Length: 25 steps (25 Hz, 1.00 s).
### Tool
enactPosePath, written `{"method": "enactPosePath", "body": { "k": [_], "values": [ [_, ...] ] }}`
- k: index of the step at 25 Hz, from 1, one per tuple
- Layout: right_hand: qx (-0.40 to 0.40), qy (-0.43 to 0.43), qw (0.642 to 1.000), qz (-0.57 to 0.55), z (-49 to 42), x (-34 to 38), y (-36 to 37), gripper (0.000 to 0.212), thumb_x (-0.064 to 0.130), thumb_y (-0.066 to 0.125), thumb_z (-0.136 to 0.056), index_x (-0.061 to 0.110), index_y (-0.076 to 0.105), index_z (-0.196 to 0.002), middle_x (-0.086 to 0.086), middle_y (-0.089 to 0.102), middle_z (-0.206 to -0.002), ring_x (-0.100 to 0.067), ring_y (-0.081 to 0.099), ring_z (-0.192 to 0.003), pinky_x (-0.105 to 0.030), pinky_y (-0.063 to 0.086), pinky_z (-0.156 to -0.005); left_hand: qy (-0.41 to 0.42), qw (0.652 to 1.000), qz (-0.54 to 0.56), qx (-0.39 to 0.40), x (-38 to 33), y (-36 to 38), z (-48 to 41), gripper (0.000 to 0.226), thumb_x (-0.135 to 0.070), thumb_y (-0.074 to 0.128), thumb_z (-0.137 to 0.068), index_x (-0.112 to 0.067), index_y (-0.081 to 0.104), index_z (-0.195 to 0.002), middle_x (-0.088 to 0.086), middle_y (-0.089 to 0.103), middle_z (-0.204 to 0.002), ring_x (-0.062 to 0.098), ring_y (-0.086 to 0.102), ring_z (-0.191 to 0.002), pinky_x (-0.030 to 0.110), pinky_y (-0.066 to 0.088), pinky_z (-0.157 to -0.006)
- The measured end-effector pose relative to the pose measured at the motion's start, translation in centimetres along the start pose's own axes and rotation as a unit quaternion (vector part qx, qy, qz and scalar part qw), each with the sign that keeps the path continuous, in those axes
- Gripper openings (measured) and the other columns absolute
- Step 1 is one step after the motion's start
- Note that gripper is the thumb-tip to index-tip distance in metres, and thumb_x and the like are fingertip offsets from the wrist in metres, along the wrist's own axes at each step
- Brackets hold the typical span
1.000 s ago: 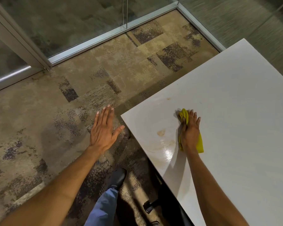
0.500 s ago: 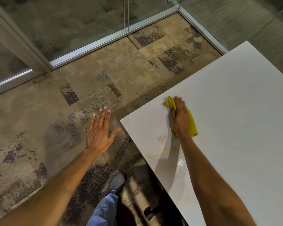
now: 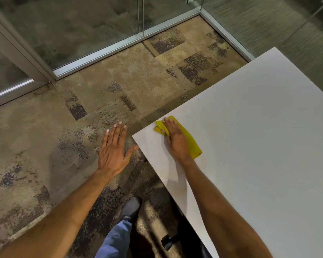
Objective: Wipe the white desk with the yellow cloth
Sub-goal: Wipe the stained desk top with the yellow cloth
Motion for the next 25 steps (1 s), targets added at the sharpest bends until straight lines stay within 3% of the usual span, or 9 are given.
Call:
{"method": "enactPosePath", "body": {
  "k": [4, 10, 15, 18, 22, 25],
  "values": [
    [0.028, -0.054, 0.998, -0.007, 2.6, 3.2, 1.5, 0.053, 0.0, 0.054, -0.092, 0.007, 0.044, -0.144, -0.009, 0.044, -0.15, -0.021, 0.031, -0.144, -0.035, 0.019, -0.121, 0.003, 1.0, 0.005, -0.006, -0.7, -0.3, -0.2, 0.091, -0.071, 0.013, -0.1, -0.004, 0.018, -0.161, 0.014, 0.012, -0.17, 0.024, 0.006, -0.158, 0.047, 0.005, -0.128],
    [0.082, -0.094, 0.992, -0.033, 7.8, 5.8, 2.8, 0.048, 0.01, 0.048, -0.098, 0.008, 0.041, -0.146, -0.007, 0.038, -0.154, -0.018, 0.025, -0.147, -0.034, 0.015, -0.123, 0.003, 1.0, 0.007, -0.009, -1.6, -0.2, 0.0, 0.085, -0.067, 0.015, -0.102, -0.006, 0.018, -0.161, 0.013, 0.011, -0.17, 0.023, 0.005, -0.158, 0.047, 0.004, -0.128],
    [0.1, -0.106, 0.989, 0.007, 12.8, 5.6, 2.3, 0.062, 0.004, 0.044, -0.082, 0.007, 0.043, -0.144, -0.007, 0.038, -0.154, -0.012, 0.021, -0.145, -0.028, 0.008, -0.123, 0.0, 1.0, 0.014, -0.009, -2.1, -0.2, 0.7, 0.085, -0.067, 0.014, -0.102, -0.005, 0.022, -0.16, 0.013, 0.013, -0.17, 0.024, 0.007, -0.158, 0.045, 0.003, -0.128],
    [0.105, -0.106, 0.988, 0.035, 15.7, 4.5, 1.5, 0.071, 0.0, 0.045, -0.075, 0.008, 0.041, -0.146, -0.006, 0.037, -0.154, -0.015, 0.022, -0.146, -0.03, 0.009, -0.123, 0.001, 1.0, 0.014, -0.01, -2.4, -0.2, 1.1, 0.084, -0.066, 0.017, -0.102, -0.005, 0.022, -0.16, 0.014, 0.013, -0.17, 0.025, 0.008, -0.158, 0.045, 0.002, -0.128],
    [0.079, -0.103, 0.991, 0.03, 19.1, 2.4, -0.9, 0.061, -0.003, 0.054, -0.087, 0.01, 0.043, -0.145, -0.003, 0.037, -0.154, -0.016, 0.029, -0.145, -0.035, 0.02, -0.121, 0.0, 1.0, 0.007, 0.002, -2.8, -0.3, 1.9, 0.084, -0.066, 0.018, -0.102, -0.005, 0.018, -0.161, 0.013, 0.01, -0.17, 0.025, 0.006, -0.158, 0.045, 0.001, -0.128],
    [0.076, -0.083, 0.993, 0.036, 19.8, -0.1, -2.9, 0.081, -0.019, 0.058, -0.068, 0.009, 0.046, -0.143, -0.003, 0.04, -0.152, -0.016, 0.03, -0.145, -0.036, 0.02, -0.121, 0.001, 1.0, 0.002, 0.008, -2.9, -0.4, 2.4, 0.085, -0.066, 0.017, -0.102, -0.006, 0.017, -0.161, 0.013, 0.009, -0.17, 0.025, 0.005, -0.158, 0.047, 0.004, -0.128]
  ]
}}
Point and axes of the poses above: each hand's wrist, its own z-axis away from the middle knuckle, its own y-axis out of the palm, x = y × z, the point moved 5 cm from there along -z, towards the middle knuckle
